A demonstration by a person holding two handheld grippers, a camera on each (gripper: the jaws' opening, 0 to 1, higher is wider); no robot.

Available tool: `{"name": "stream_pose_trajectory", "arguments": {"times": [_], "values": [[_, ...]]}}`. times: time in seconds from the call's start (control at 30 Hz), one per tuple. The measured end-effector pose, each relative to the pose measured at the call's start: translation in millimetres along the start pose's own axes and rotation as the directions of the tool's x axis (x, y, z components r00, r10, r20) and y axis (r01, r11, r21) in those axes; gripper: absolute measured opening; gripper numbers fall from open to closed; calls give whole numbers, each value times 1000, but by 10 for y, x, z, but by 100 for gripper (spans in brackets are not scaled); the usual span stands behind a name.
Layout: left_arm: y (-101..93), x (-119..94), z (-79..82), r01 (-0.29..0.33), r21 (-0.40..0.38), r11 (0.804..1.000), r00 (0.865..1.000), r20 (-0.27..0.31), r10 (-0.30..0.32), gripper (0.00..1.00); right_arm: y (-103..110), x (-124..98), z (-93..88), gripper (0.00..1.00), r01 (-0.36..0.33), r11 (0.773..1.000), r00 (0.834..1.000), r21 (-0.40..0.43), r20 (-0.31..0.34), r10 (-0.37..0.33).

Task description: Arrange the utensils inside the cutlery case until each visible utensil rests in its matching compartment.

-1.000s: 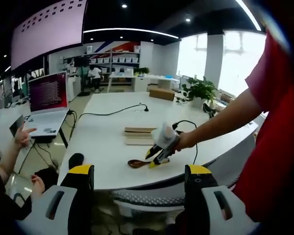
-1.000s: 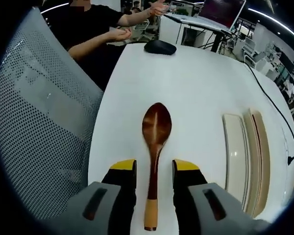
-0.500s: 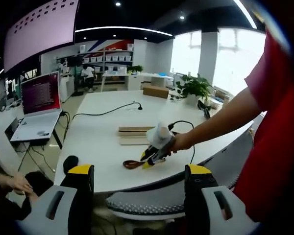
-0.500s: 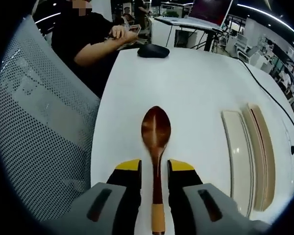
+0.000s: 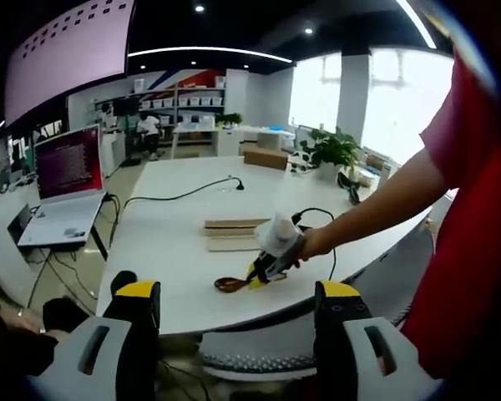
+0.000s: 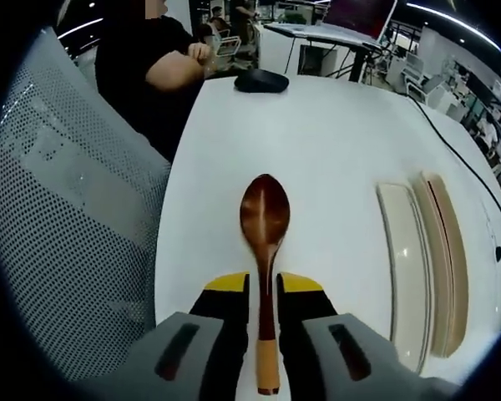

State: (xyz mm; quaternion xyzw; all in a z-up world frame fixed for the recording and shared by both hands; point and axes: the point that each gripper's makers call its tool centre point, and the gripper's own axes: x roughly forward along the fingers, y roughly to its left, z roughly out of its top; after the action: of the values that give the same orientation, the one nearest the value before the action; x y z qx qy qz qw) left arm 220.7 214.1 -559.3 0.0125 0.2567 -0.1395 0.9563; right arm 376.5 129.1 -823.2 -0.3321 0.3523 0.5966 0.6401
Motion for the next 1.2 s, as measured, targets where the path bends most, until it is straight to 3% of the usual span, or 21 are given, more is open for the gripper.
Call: {"name": "stream_pose_trajectory", "arguments": {"times": [0.1, 0.3, 0.47, 0.5, 0.57, 0.73, 0.83, 1.0, 1.2], "values": [[6, -8, 4, -1, 4, 1000, 1000, 1, 1, 77, -27, 16, -2, 2, 4, 1000, 1000, 13, -23, -4], [40, -14, -25, -10, 3, 1000, 1000, -3, 10, 77, 25, 6, 2, 2, 0, 999, 1000, -47, -26, -1], [165, -81, -14, -36, -10, 999, 999, 7, 36, 77, -22, -13, -19, 2, 10, 1000, 999, 18, -38, -10], [181, -95, -11, -38, -12, 999, 999, 5, 38, 77, -81, -51, 10, 1, 51, 999, 998, 4, -21, -51], [210, -109, -19, -47, -1, 999, 999, -2, 47, 77, -28, -117, 124, 1, 39, 999, 998, -10, 47, -38], [241, -109, 26, -65, 4, 998, 998, 1, 65, 77, 13, -210, 95, 1, 15, 1000, 998, -21, 60, -14], [204, -101, 52, -65, 5, 998, 998, 11, 65, 77, -8, -240, -19, 1, 24, 999, 999, -44, 36, -22], [166, -89, -1, -60, -13, 998, 998, 9, 60, 77, -37, -385, 2, 1, 26, 999, 994, 26, 106, -28], [138, -69, -30, -60, -22, 998, 998, 1, 60, 77, -37, -474, -6, 1, 21, 999, 992, 49, 121, -27]]}}
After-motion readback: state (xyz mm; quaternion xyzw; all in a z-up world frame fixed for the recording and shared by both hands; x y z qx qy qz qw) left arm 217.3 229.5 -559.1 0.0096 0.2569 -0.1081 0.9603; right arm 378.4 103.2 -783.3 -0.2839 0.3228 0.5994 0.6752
